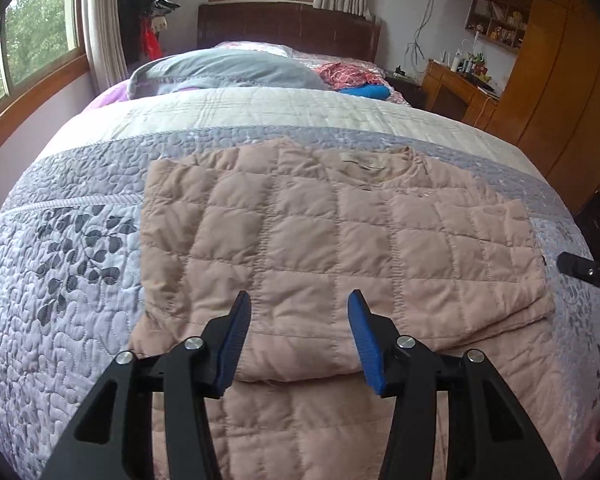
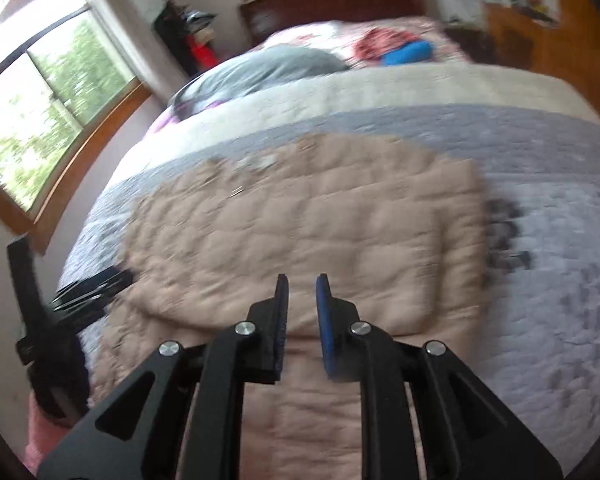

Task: Fold large clothes
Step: 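Move both grippers open to the coat hem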

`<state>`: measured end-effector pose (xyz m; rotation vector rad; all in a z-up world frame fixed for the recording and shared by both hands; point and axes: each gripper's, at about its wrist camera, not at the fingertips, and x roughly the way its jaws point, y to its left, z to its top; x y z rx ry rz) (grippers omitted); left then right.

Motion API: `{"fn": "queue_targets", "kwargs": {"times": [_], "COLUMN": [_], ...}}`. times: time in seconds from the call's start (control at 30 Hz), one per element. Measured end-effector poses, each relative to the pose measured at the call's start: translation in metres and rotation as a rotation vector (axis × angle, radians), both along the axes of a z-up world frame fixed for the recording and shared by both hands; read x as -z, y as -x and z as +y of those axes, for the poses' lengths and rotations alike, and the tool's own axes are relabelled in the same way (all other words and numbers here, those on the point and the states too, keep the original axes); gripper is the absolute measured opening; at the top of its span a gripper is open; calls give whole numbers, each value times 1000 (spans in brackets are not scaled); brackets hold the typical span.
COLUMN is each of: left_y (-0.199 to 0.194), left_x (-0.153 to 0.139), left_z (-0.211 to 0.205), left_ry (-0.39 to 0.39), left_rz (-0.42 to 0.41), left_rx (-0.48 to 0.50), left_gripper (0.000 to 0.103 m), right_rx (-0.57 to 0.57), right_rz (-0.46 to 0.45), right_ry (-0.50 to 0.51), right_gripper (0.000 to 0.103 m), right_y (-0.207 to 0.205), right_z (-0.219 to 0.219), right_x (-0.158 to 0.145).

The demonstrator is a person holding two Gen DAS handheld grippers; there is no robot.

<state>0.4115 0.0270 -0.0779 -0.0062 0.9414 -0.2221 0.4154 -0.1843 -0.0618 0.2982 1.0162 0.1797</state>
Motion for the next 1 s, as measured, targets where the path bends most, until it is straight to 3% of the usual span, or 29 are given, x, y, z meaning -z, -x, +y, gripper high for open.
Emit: {"fn": "queue_targets", "kwargs": {"times": [0.13, 0.33, 0.43, 0.5, 0.6, 0.67, 0.87, 1.0], "left_y": [-5, -12, -10, -13, -31, -51, -110, -124], "left_x": [20, 54, 46, 30, 7, 2, 32, 53], "left_z": [-20, -25, -29, -30, -28, -30, -33, -30], "left_ry": [-31, -105, -123, -83, -60, -43, -62, -45], "left_rz": [40, 58, 63, 50, 13, 27, 140, 181], "left_rx": [10, 27, 36, 50, 29, 22, -19, -30], "left_gripper": [50, 53, 51, 51, 51, 51, 51, 53], "right_rx": [-67, -56, -85, -95, -50, -8, 70, 80], "right_rz": [77, 191, 189, 139, 70, 73, 179, 215], "right_ry": [18, 12, 2, -1, 27, 43, 76, 17], "right_gripper": [14, 9, 12, 15, 15, 15, 12, 11], "right_y": [-20, -39, -41, -42, -56, -76, -123, -130], "right_z": [44, 44, 41, 36, 19, 5, -23, -32], "right_x": [35, 86, 76, 58, 28, 21, 67, 99]}}
